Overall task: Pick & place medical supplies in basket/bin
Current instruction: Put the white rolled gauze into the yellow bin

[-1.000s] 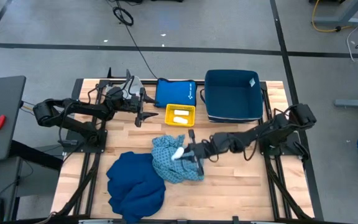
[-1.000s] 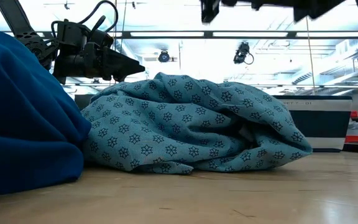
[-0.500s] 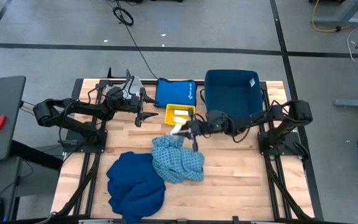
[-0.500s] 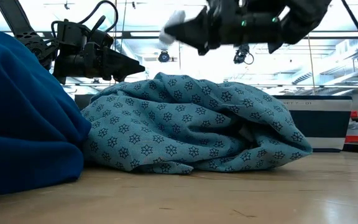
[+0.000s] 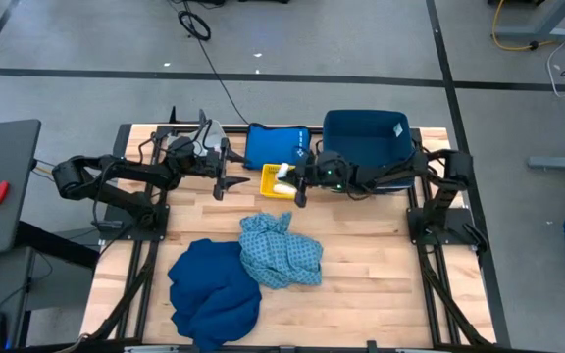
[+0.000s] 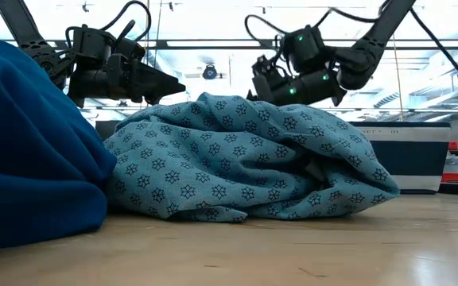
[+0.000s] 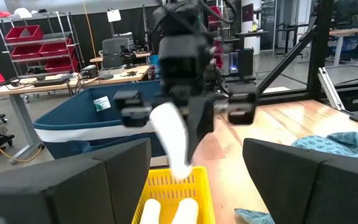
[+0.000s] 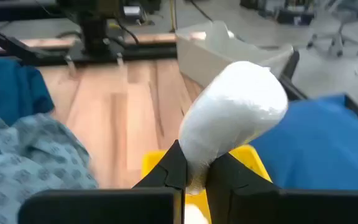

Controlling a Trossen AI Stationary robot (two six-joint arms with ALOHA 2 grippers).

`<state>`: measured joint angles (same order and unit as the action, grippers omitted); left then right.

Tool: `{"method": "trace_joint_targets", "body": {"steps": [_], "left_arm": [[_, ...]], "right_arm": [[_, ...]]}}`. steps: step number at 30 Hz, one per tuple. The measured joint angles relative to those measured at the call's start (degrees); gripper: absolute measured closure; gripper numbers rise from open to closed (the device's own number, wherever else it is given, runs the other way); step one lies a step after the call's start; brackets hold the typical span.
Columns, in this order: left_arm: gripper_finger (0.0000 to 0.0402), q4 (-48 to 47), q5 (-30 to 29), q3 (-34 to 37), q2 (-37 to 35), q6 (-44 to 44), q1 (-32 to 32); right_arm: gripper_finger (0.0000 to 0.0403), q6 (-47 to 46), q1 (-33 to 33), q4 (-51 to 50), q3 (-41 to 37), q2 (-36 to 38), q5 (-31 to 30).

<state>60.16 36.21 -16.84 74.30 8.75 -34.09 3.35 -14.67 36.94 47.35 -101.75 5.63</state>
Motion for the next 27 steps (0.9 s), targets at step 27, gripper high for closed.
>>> {"method": "trace_joint_targets", "body": {"steps": [27], "left_arm": [[0.0143, 0.0, -0.3, 0.0, 0.0, 0.0, 0.0]], "right_arm": [[0.0373, 2.6, -0.2, -31.1, 18.5, -10.4, -2.0]]}}
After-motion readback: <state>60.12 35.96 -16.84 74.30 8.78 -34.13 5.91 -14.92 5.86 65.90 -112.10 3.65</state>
